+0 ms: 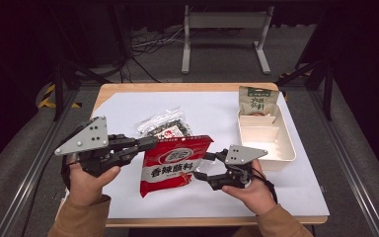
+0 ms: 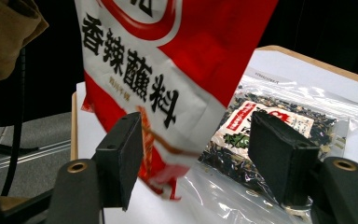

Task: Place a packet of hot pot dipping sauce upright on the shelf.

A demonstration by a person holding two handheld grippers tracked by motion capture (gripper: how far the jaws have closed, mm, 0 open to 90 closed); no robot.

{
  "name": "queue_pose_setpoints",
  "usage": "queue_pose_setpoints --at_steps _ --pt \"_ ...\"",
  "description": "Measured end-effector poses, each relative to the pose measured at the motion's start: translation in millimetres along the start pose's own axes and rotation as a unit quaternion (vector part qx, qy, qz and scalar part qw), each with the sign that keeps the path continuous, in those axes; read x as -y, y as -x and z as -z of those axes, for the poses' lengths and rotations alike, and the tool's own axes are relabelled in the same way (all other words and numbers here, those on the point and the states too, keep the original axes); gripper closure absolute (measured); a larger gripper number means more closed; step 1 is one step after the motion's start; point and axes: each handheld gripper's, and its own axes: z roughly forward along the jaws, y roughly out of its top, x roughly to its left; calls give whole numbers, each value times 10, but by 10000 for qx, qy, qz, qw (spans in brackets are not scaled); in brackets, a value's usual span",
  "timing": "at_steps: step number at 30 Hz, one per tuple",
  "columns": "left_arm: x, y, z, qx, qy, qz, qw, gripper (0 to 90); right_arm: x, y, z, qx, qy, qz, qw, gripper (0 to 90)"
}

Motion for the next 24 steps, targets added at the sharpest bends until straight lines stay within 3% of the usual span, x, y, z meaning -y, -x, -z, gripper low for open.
queue_pose_setpoints --at_steps 3,9,13,20,24 --pt "-23 7 -90 121 19 -133 9998 900 28 37 -16 -45 -49 -67 10000 355" --pt "15 -30 -224 237 -22 -106 9997 900 69 47 -39 -280 86 -69 9995 388" --pt "59 -71 -261 246 36 -95 9996 900 109 88 -68 -436 219 -242 9985 395" --pt "88 -96 -287 263 83 -52 9996 900 141 99 -130 -641 273 -281 9972 483" --pt "99 -104 -282 267 133 -19 9996 900 129 59 -129 -735 328 -174 9966 619"
